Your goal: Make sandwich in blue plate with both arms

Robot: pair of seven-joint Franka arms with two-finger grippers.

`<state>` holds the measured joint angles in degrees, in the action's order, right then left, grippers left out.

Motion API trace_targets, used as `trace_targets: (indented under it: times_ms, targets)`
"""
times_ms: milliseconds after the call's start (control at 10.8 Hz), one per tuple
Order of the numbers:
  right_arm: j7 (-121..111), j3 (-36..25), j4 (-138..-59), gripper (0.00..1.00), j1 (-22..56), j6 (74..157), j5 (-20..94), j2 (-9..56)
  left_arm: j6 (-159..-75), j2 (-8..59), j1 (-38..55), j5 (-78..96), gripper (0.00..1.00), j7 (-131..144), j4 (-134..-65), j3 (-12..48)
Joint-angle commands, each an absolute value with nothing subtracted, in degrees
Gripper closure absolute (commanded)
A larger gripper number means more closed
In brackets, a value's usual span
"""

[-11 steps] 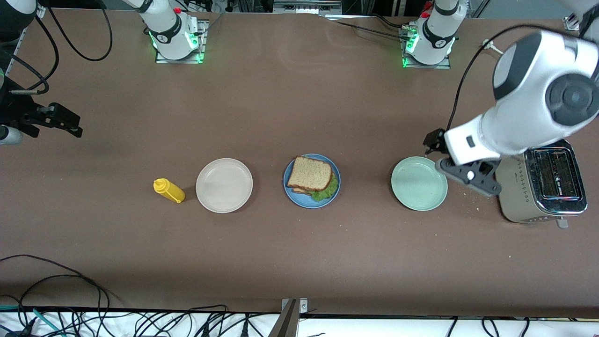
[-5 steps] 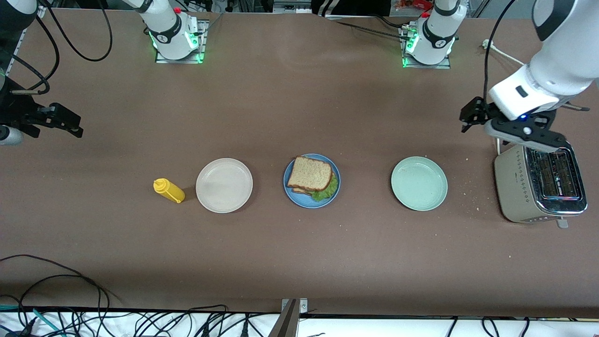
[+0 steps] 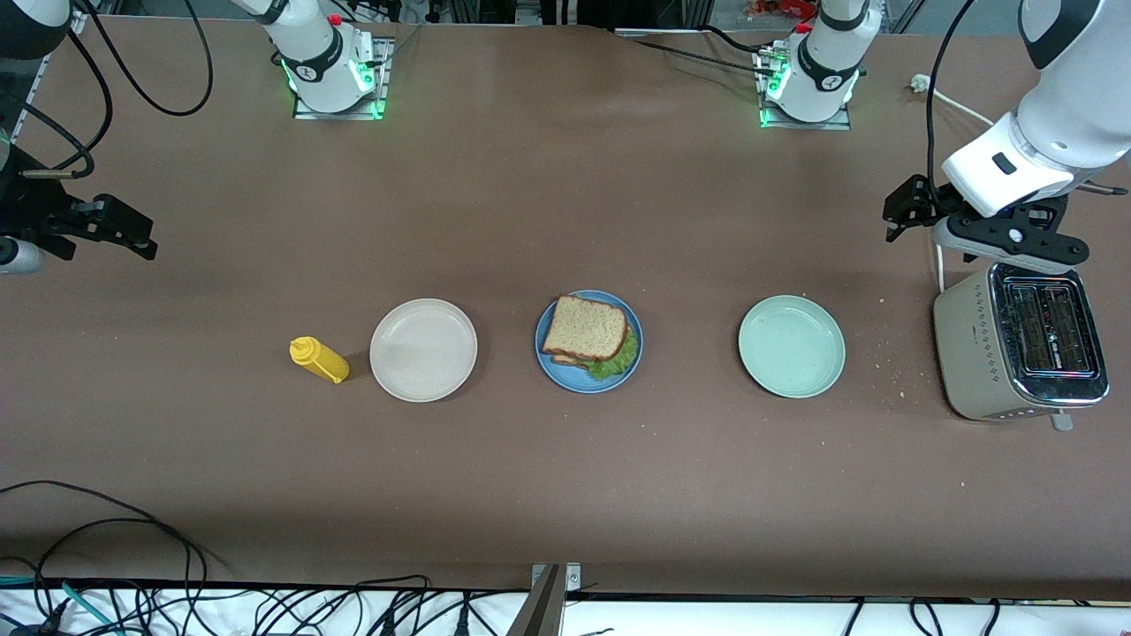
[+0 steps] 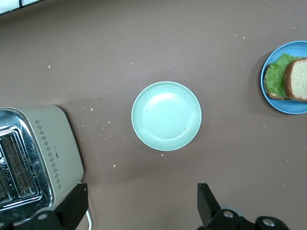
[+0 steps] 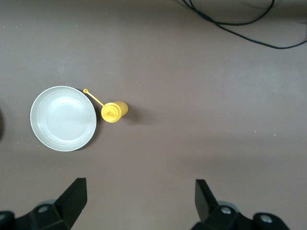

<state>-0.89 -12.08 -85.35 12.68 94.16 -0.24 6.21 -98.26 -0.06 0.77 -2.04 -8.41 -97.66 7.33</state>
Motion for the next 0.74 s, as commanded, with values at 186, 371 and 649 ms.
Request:
trace_targets:
  times_ms: [186, 371, 649]
  targets:
    - [-0.4, -12.0, -84.6, 0.0, 12.6, 93.8, 0.8, 6.2, -97.1, -0.3, 1.0, -1.1, 0.0, -8.2, -97.6, 7.4]
    - [-0.4, -12.0, -84.6, 0.0, 12.6, 93.8, 0.8, 6.2, -97.1, -0.2, 1.0, -1.1, 0.0, -8.2, -97.6, 7.4]
    - [-0.4, -12.0, -84.6, 0.0, 12.6, 93.9, 0.8, 6.2, -97.1, 0.2, 0.6, -1.1, 0.0, -8.3, -97.6, 7.4]
